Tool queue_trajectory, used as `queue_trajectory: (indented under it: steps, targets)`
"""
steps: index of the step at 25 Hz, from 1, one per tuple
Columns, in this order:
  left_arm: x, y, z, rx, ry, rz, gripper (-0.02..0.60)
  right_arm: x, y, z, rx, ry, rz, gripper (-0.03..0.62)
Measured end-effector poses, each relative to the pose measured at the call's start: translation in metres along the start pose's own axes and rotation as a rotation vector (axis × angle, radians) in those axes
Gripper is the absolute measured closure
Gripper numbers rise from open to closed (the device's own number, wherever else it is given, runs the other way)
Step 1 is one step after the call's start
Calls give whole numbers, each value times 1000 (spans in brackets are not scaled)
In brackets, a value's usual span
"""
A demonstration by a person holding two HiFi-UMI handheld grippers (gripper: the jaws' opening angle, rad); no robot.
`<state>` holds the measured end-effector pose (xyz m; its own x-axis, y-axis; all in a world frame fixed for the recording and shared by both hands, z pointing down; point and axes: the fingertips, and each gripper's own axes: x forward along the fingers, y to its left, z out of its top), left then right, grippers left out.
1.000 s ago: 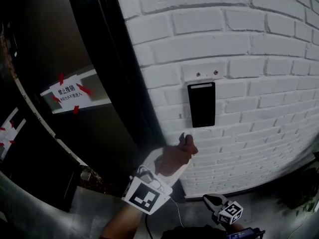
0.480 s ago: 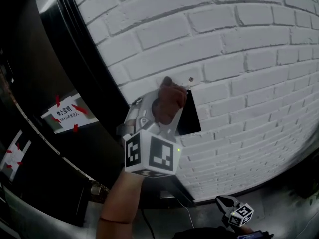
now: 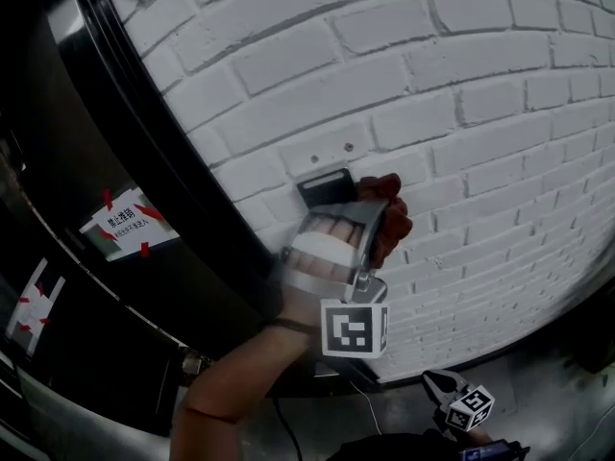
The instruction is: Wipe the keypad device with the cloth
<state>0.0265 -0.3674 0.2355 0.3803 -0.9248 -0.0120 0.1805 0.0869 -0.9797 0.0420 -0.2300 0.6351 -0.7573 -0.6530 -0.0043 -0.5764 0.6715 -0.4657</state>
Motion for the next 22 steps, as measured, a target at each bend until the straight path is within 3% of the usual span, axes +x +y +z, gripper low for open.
queue_trajectory:
  steps: [2, 5, 8, 13, 15, 17, 20, 22]
  targets:
    - [0, -36, 12, 64, -28, -24, 449, -3, -1, -3, 10, 3, -4, 594]
    - [-3, -74, 20, 92, -58, -92, 449, -6, -2, -5, 14, 9, -3, 594]
    - [-13, -87, 6, 39, -41, -83, 449, -8, -5, -5, 4, 14, -5, 594]
    - [-38, -81, -38, -231, 27, 18, 454, -20, -7, -2, 3, 6, -31, 594]
    - [-44, -78, -50, -286, 44, 31, 454, -19, -9, -4, -11, 24, -30, 594]
    - [-47, -73, -54, -365, 35, 43, 454, -20, -8, -5, -18, 32, -32, 594]
    - [-48, -49, -57, -585, -13, 85, 455, -23, -9, 0, -21, 21, -36, 594]
    - [-43, -29, -53, -657, -36, 104, 456, -23, -10, 2, -6, 6, -35, 594]
